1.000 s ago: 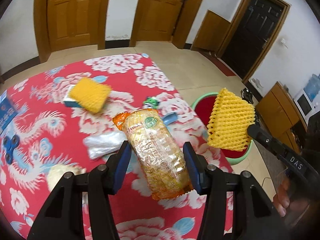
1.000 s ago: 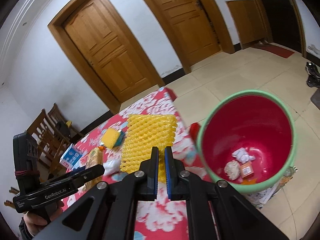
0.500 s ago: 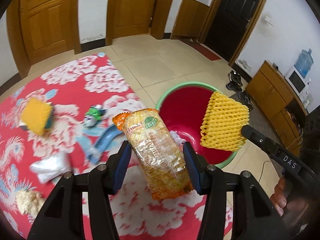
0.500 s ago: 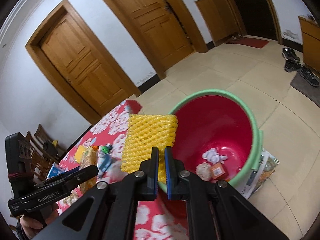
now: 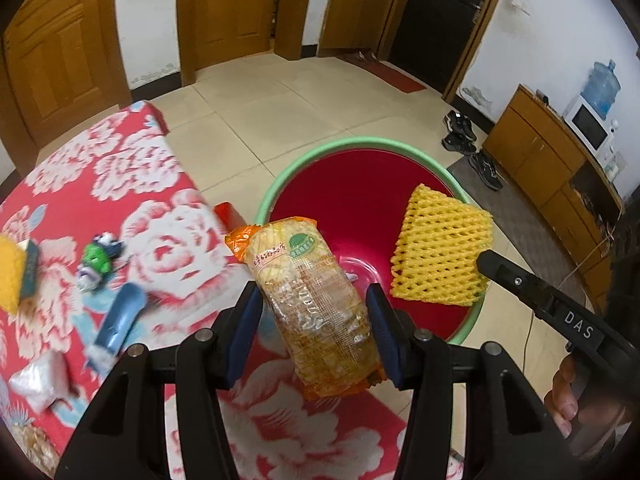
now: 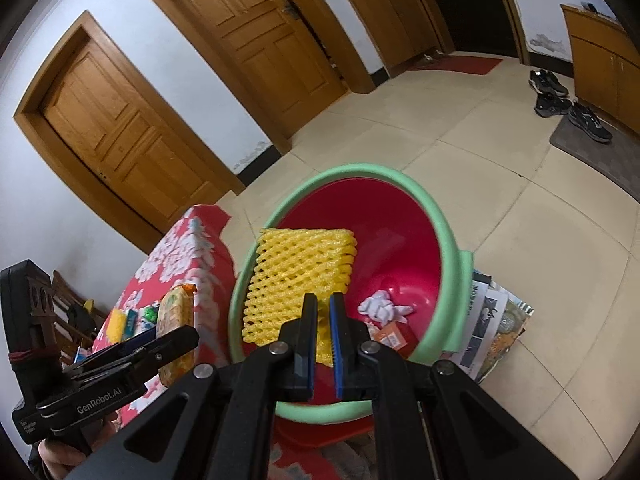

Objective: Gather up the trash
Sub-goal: 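Carry the bread bag and foam net over the red bin and open both tools, then move both tools back over the table toward the white paper and plastic bag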

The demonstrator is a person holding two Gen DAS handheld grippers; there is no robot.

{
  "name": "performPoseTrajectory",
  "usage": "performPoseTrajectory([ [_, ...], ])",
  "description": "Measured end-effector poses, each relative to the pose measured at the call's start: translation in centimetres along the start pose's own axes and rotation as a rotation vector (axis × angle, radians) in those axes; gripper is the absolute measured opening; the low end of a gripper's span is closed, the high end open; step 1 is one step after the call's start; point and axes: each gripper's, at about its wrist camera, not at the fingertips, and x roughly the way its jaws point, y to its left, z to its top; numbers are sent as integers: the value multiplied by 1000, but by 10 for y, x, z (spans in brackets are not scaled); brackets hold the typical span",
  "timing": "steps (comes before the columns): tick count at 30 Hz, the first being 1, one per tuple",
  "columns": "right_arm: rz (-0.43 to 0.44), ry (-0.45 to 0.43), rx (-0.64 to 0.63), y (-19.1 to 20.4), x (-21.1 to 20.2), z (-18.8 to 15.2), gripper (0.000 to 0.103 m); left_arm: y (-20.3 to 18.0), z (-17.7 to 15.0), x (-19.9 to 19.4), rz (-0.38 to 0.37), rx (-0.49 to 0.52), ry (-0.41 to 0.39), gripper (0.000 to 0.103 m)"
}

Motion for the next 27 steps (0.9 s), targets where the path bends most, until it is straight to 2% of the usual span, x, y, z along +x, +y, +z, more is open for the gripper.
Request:
performPoseTrajectory([
  [6,-9,16,12,-6,8,2,11,-9,1,12,-15,26,18,56],
  [9,-12,21,21,-8,11,2,18,-10,1,11,-14,24,8,58],
  [13,-16,26,33,-8,11,0,26,-8,1,5,-9,15,-7,61],
  [19,-5,30,41,-6,10,-2,33,2,0,-5,-12,-14,-21,61],
  [27,17,28,11,14,5,-5,36,23,-2,-30,11,-56,-66,61],
])
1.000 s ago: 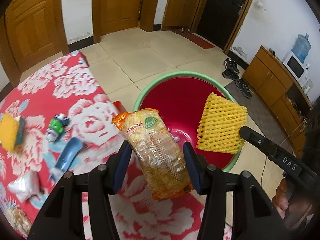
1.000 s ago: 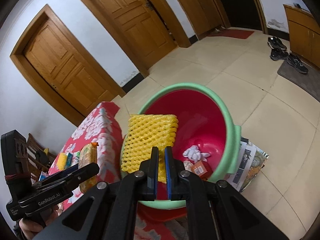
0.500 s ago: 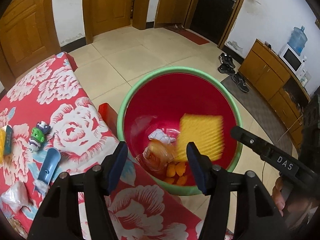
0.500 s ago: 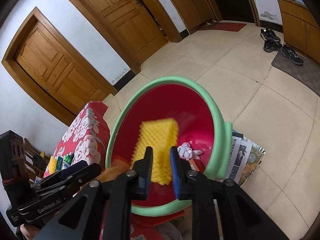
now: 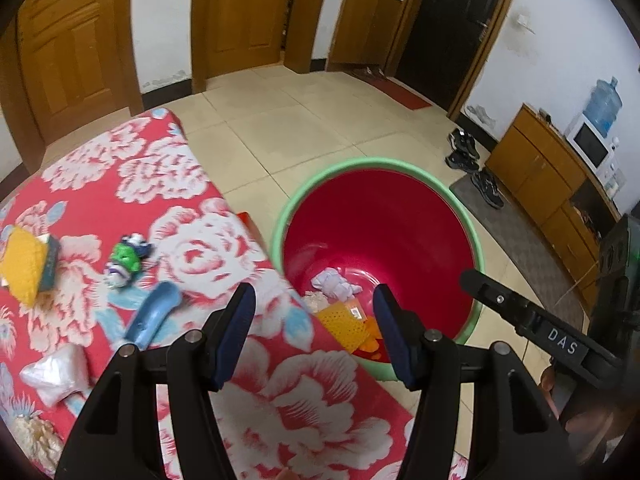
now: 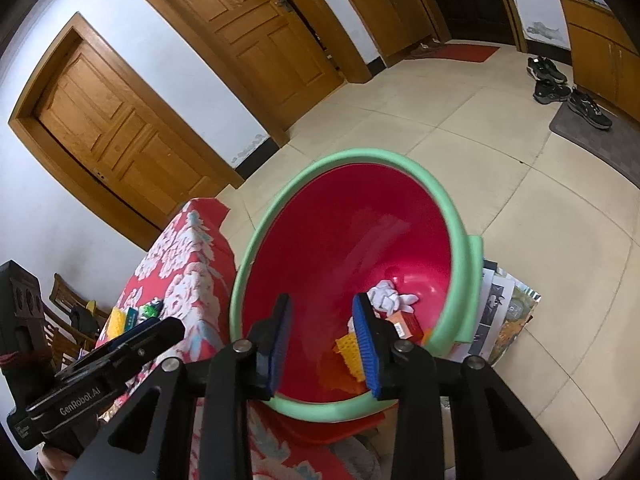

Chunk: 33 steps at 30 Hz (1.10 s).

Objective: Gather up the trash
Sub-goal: 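Move both tools back over the table toward the white paper and plastic bag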

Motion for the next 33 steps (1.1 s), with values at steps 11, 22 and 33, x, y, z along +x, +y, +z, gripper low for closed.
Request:
performPoseTrajectory([
  [11,48,9,-66,40,-5,-9,43,45,-12,-42,57,-95,-61,61],
  [22,109,29,-140,85,-10,-26,48,87,-41,-87,101,-198,-112,61],
  [33,144,66,-223,125,-15,-48,60,126,-73,-123,189,-286,-149,64],
])
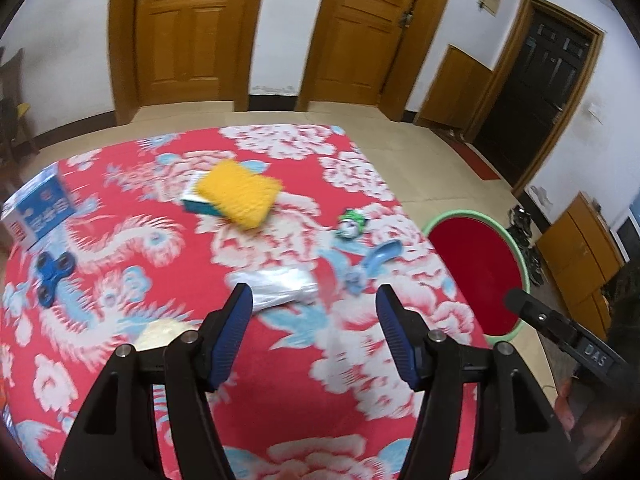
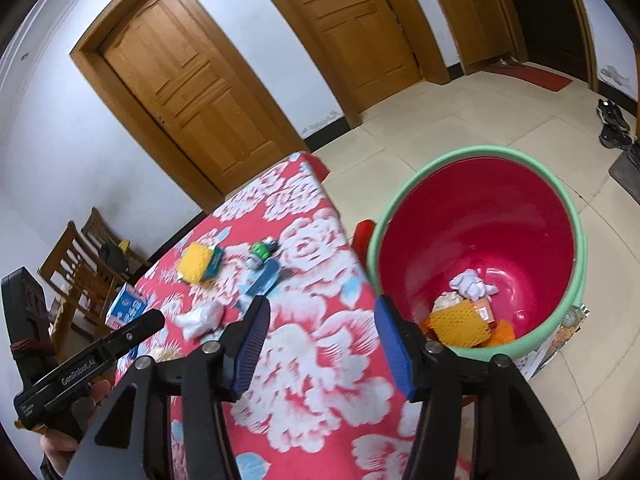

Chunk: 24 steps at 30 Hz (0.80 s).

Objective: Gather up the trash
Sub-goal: 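Move both tools back over the table toward the white paper and plastic bag, then grasp the crumpled white paper with the left tool while the right tool grasps the clear plastic bag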

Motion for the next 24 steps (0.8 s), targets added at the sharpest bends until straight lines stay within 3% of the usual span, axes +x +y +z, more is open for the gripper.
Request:
performPoseTrajectory([
  [11,19,27,-55,35,4,-14,69,49,-19,-12,98,-52,-5,73],
  [18,21,48,-81,50,13,-19,71,75,-32,-4,163,-81,16,73],
  [24,22,70,-99,60,21,-20,71,87,-38,11,160,-118,51,73],
])
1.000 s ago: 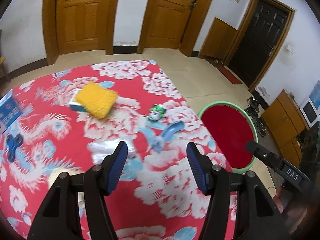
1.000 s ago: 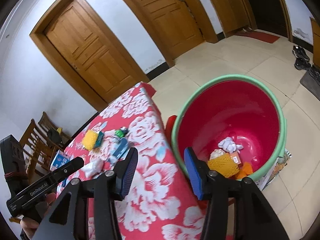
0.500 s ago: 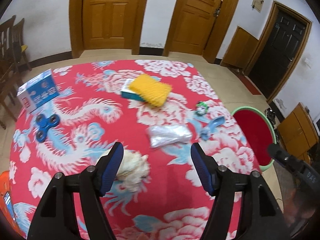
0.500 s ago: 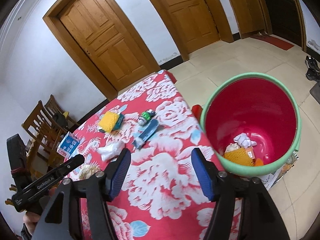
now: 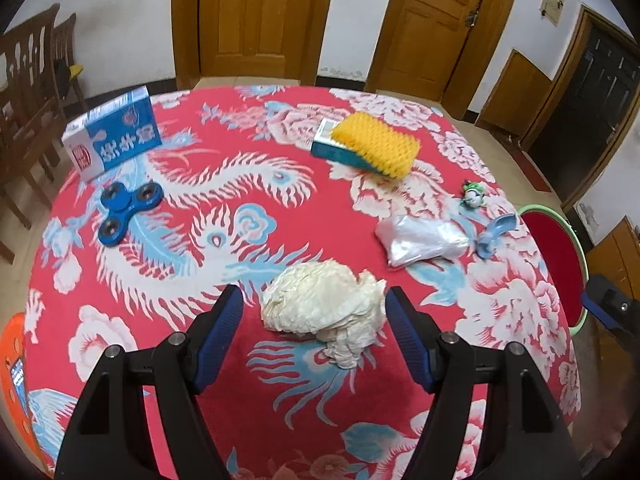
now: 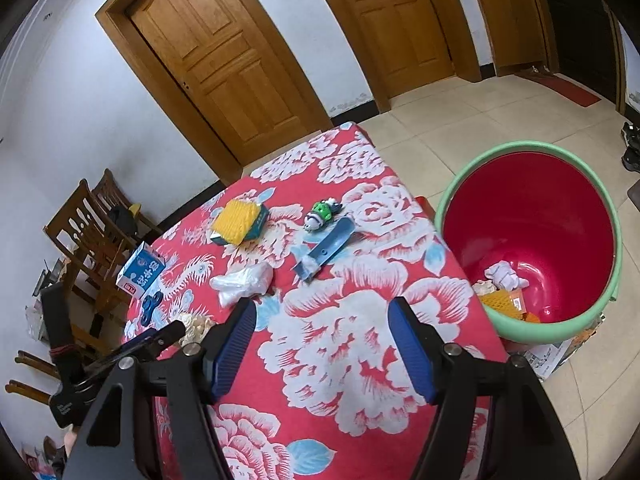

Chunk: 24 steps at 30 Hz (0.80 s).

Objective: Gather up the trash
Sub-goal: 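Grasp the crumpled white paper with the left tool while the right tool grasps the clear plastic bag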

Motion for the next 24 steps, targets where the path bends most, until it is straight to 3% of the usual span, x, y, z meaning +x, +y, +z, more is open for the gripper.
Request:
performPoseTrajectory([
  [7,5,18,-30,11,10,-1,72,5,-4,18,-39,-32,43,73],
  [9,5,30,-35,13,15,-3,72,7,-5,21,-50,-54,46,68],
  [14,13,64,-49,22,28,-5,72,13,-5,20,-83,-79,42,43],
  [19,20,82,-84,36,39,-5,72,22,-2,12,-109,-94,20,38],
  [24,30,109,-115,51,53,-3,72,37,4,-1,-82,-118,-23,37],
])
